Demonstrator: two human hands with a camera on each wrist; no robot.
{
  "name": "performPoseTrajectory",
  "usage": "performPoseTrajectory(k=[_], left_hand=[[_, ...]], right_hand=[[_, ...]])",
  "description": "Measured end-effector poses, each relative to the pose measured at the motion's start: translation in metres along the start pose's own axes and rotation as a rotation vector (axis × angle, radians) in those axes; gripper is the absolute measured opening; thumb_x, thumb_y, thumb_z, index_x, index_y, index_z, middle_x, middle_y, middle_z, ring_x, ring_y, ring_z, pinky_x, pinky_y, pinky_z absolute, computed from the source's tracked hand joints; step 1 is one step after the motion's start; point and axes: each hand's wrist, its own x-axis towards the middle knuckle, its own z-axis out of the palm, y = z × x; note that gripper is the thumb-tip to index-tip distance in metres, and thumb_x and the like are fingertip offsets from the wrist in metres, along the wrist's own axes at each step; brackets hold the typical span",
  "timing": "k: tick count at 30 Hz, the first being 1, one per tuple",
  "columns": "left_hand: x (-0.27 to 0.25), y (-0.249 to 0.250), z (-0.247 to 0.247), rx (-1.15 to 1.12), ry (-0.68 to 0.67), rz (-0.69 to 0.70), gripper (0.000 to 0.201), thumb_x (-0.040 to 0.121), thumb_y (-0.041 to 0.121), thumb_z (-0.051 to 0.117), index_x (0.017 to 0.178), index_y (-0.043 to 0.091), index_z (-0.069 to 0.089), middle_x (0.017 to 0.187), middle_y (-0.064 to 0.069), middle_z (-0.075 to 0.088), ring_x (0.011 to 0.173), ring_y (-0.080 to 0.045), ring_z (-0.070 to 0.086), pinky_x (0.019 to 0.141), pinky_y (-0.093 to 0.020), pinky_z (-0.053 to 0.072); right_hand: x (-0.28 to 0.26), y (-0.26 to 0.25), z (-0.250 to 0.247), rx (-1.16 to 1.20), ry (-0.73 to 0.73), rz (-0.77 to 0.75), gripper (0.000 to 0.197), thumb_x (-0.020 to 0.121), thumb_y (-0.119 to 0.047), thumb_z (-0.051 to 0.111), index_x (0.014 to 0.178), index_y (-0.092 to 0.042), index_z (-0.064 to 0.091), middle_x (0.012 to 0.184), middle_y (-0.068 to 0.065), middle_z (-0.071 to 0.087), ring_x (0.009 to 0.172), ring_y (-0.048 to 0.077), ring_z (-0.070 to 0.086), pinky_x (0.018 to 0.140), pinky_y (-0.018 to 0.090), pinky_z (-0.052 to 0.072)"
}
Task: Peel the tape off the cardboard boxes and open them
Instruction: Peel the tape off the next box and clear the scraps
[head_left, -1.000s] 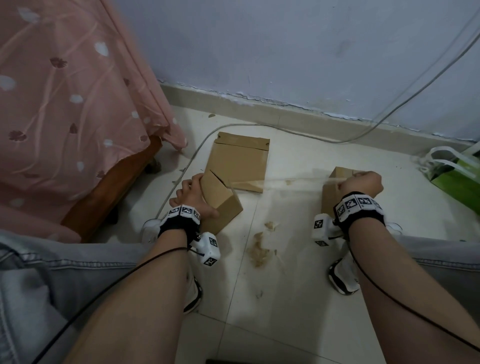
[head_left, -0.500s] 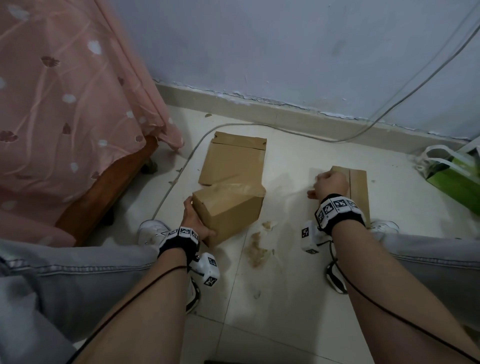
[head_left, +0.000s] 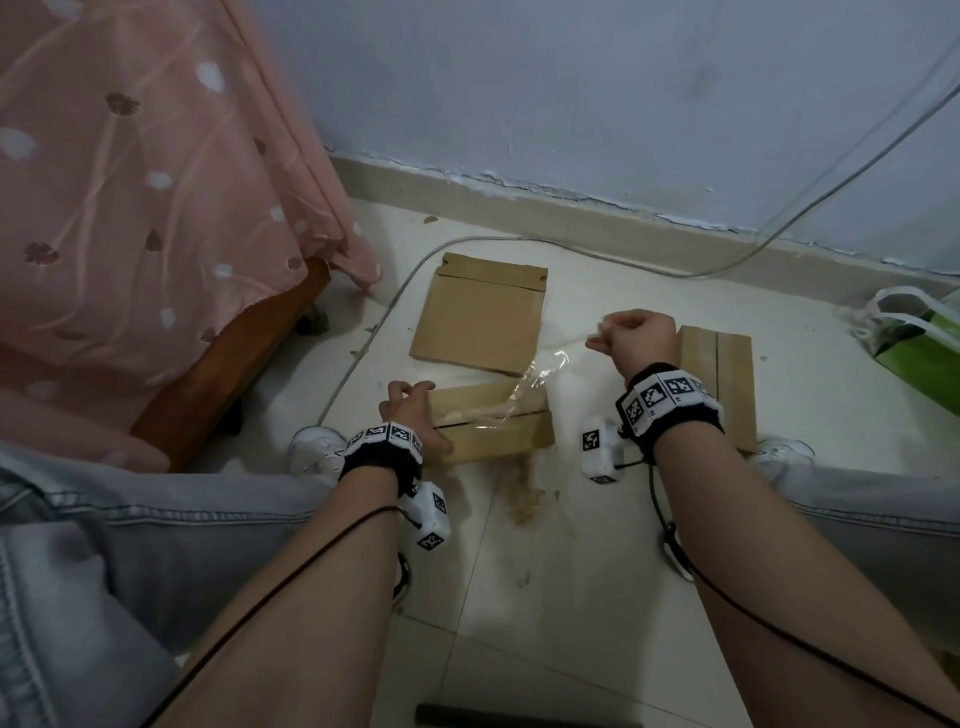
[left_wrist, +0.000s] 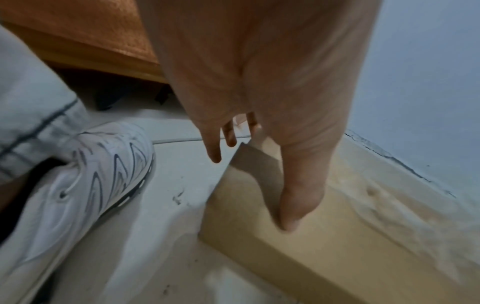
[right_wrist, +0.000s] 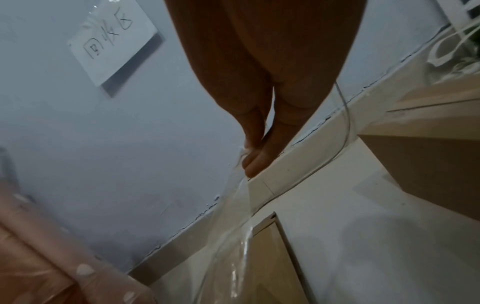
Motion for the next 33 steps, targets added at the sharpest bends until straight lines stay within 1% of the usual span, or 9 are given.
performPoseTrajectory(k=[3, 6, 13, 17, 20, 24, 27, 30, 33], left_hand=[[0.004, -0.01, 0.005, -0.037, -0.007, 0.006, 0.095, 0.068, 0.021, 0.085, 0.147, 0.029, 0.033, 0.148, -0.006, 0.021, 0.133, -0.037, 0.036, 0.106, -0.04, 0.04], [0.007, -0.013, 0.01, -0.078, 0.02, 0.002, 0.101, 0.072, 0.023, 0.084, 0.152, 0.031, 0.023, 0.152, -0.005, 0.02, 0.133, -0.036, 0.039, 0.109, -0.04, 0.039], [0.013, -0.012, 0.009, -0.04, -0.015, -0.05, 0.117, 0.081, 0.032, 0.076, 0.154, 0.031, -0.016, 0.162, -0.008, 0.005, 0.143, -0.035, 0.028, 0.114, -0.044, 0.033], [0.016, -0.013, 0.007, -0.064, -0.02, -0.076, 0.116, 0.084, 0.033, 0.074, 0.153, 0.029, -0.02, 0.162, -0.011, 0.008, 0.144, -0.036, 0.027, 0.115, -0.047, 0.031], [0.018, -0.011, 0.007, -0.082, -0.023, -0.075, 0.116, 0.085, 0.032, 0.074, 0.153, 0.026, -0.019, 0.162, -0.012, 0.009, 0.144, -0.036, 0.027, 0.116, -0.047, 0.03], [0.016, -0.014, 0.006, -0.041, -0.024, -0.11, 0.115, 0.085, 0.033, 0.072, 0.153, 0.024, -0.02, 0.161, -0.012, 0.01, 0.143, -0.038, 0.028, 0.116, -0.048, 0.029], [0.014, -0.014, 0.004, -0.006, -0.023, -0.137, 0.114, 0.086, 0.035, 0.071, 0.153, 0.023, -0.021, 0.162, -0.012, 0.009, 0.143, -0.04, 0.027, 0.116, -0.048, 0.028], [0.015, -0.013, 0.005, 0.02, -0.026, -0.154, 0.113, 0.087, 0.037, 0.07, 0.154, 0.021, -0.02, 0.162, -0.011, 0.008, 0.143, -0.04, 0.026, 0.116, -0.049, 0.027], [0.014, -0.005, -0.001, 0.081, -0.027, -0.164, 0.115, 0.082, 0.04, 0.074, 0.155, 0.016, -0.011, 0.162, -0.011, 0.008, 0.146, -0.038, 0.018, 0.117, -0.048, 0.026]], right_hand=[[0.008, 0.002, -0.001, -0.001, 0.052, 0.006, 0.005, 0.086, 0.002, 0.065, 0.089, 0.0, 0.069, 0.074, 0.011, 0.073, 0.065, 0.021, 0.074, 0.072, 0.032, 0.061], [0.016, 0.006, -0.01, -0.009, 0.108, 0.047, 0.007, 0.086, 0.001, 0.064, 0.085, -0.005, 0.069, 0.063, 0.004, 0.071, 0.063, 0.019, 0.073, 0.076, 0.035, 0.061], [0.018, 0.01, -0.025, -0.05, 0.317, 0.06, 0.014, 0.088, 0.003, 0.058, 0.091, -0.004, 0.07, 0.084, 0.014, 0.071, 0.066, 0.022, 0.071, 0.07, 0.032, 0.061], [0.031, -0.007, -0.051, -0.076, 0.476, -0.01, 0.021, 0.087, -0.003, 0.052, 0.091, -0.01, 0.072, 0.091, 0.012, 0.072, 0.081, 0.026, 0.071, 0.076, 0.031, 0.06], [0.036, -0.02, -0.06, -0.021, 0.479, -0.061, 0.022, 0.087, 0.002, 0.054, 0.098, -0.006, 0.072, 0.089, 0.009, 0.071, 0.076, 0.02, 0.071, 0.063, 0.017, 0.057], [0.033, -0.027, -0.059, 0.03, 0.657, -0.183, 0.029, 0.087, -0.002, 0.042, 0.098, -0.008, 0.068, 0.097, 0.008, 0.068, 0.086, 0.022, 0.068, 0.077, 0.028, 0.057], [0.035, -0.031, -0.068, 0.08, 0.804, -0.263, 0.023, 0.09, -0.002, 0.039, 0.092, -0.012, 0.06, 0.102, 0.006, 0.059, 0.082, 0.016, 0.059, 0.072, 0.018, 0.051], [0.041, -0.027, -0.078, 0.105, 0.724, -0.216, 0.025, 0.096, -0.002, 0.039, 0.114, -0.001, 0.057, 0.1, -0.002, 0.054, 0.081, 0.01, 0.052, 0.087, 0.023, 0.045], [0.035, -0.019, -0.067, 0.0, 0.647, -0.152, 0.027, 0.094, -0.005, 0.043, 0.114, -0.002, 0.062, 0.119, 0.012, 0.06, 0.099, 0.023, 0.059, 0.082, 0.015, 0.04]])
